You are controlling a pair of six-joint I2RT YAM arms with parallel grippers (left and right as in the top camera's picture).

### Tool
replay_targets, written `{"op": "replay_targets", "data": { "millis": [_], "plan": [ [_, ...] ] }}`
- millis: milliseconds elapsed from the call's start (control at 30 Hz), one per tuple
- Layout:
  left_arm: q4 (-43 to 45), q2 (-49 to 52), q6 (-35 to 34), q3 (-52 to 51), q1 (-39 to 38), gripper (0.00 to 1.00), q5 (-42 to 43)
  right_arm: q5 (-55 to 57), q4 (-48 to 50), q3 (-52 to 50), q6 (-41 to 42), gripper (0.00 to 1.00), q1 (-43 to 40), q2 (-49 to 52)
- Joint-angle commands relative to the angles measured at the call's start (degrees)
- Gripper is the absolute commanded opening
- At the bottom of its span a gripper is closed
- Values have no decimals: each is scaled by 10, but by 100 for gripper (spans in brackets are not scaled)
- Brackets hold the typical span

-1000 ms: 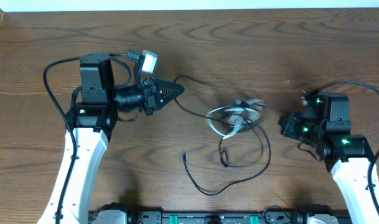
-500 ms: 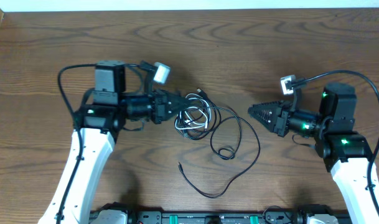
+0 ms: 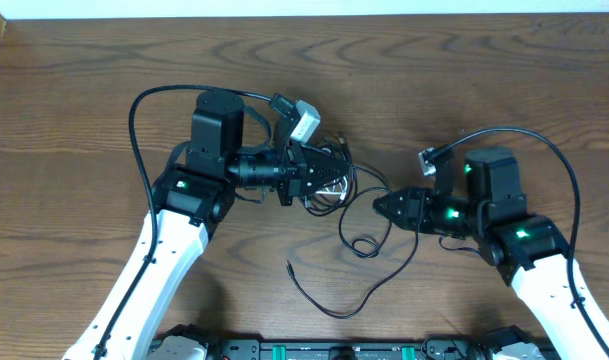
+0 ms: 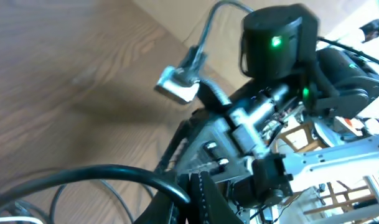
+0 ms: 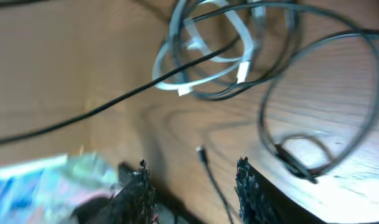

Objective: Untangle cables

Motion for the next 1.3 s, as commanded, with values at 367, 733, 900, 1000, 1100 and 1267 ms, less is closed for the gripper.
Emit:
{"op": "replay_targets", "data": {
  "millis": [367, 733, 900, 1000, 1100, 1267],
  "plan": [
    [82, -9, 1, 10, -2, 8, 229, 140, 24, -4, 11, 50, 12, 17],
    [93, -10, 1, 10, -5, 8, 229, 120, 90, -4, 11, 52, 15, 141],
    [93, -10, 2, 10, -6, 8, 228, 118, 134, -4, 11, 52, 42, 204],
    [93, -10, 1, 10, -6, 8, 229, 146, 177, -4, 11, 41, 69, 241],
    [93, -10, 1, 10, -6, 8, 229, 245, 185, -4, 26, 27, 89, 268],
    [92, -10, 1, 10, -6, 8, 229, 381, 181, -3, 39, 1, 91, 283]
  ]
}}
